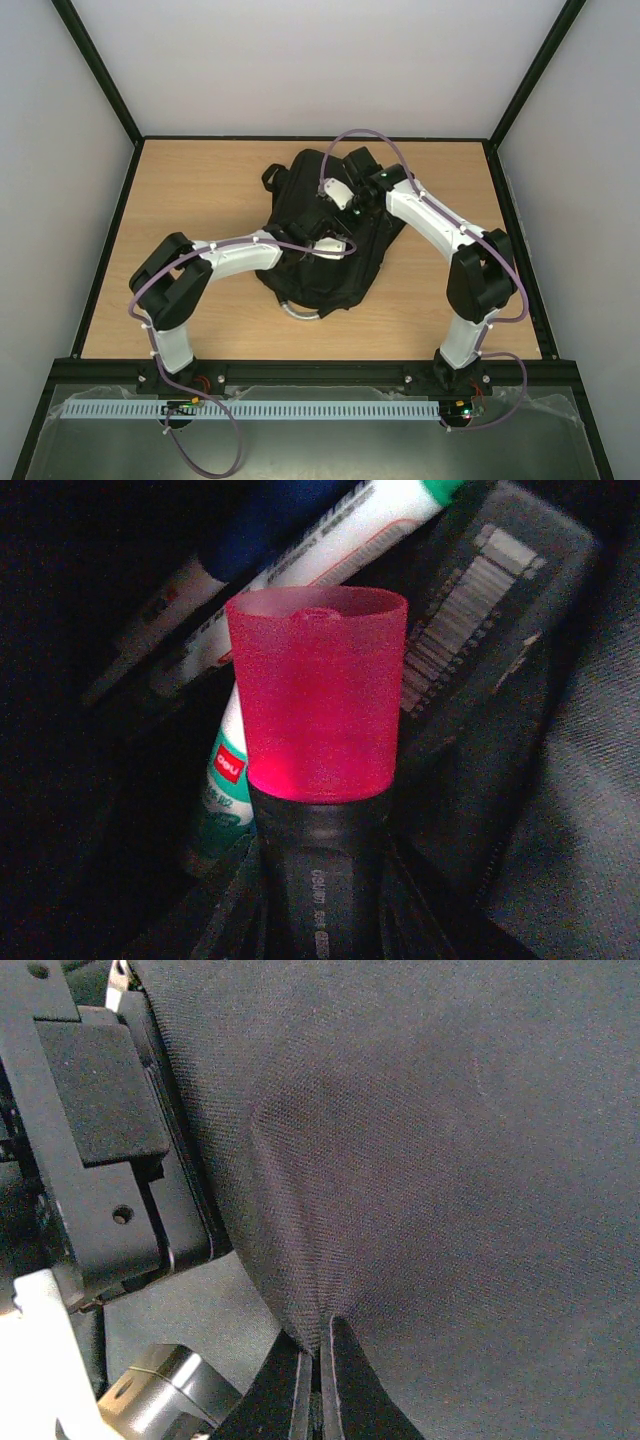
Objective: Pack the student bag
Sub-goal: Place the stationery in the student bag.
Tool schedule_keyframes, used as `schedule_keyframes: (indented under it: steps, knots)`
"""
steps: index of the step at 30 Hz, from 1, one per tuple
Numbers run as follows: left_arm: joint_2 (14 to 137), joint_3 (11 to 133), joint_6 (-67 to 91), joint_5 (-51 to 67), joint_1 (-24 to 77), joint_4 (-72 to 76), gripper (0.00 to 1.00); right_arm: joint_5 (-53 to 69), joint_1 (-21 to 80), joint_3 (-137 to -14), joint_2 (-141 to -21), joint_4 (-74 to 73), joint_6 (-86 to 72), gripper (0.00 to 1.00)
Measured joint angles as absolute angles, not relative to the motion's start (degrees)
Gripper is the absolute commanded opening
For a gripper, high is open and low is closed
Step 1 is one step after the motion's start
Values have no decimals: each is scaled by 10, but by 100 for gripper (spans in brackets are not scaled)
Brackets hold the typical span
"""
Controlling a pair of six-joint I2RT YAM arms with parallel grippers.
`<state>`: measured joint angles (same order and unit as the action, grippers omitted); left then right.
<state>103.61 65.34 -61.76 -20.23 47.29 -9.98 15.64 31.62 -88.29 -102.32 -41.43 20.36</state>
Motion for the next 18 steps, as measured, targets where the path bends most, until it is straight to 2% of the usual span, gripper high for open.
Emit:
schedule_keyframes:
  steps: [10,18]
  knots:
    - [1027,647,-595,-191,472,-100,46,131,321,-880,-1017,-405,203,1]
    - [917,585,-555,-159,466,-141,49,110,335,-876,-1016,-401,201,1]
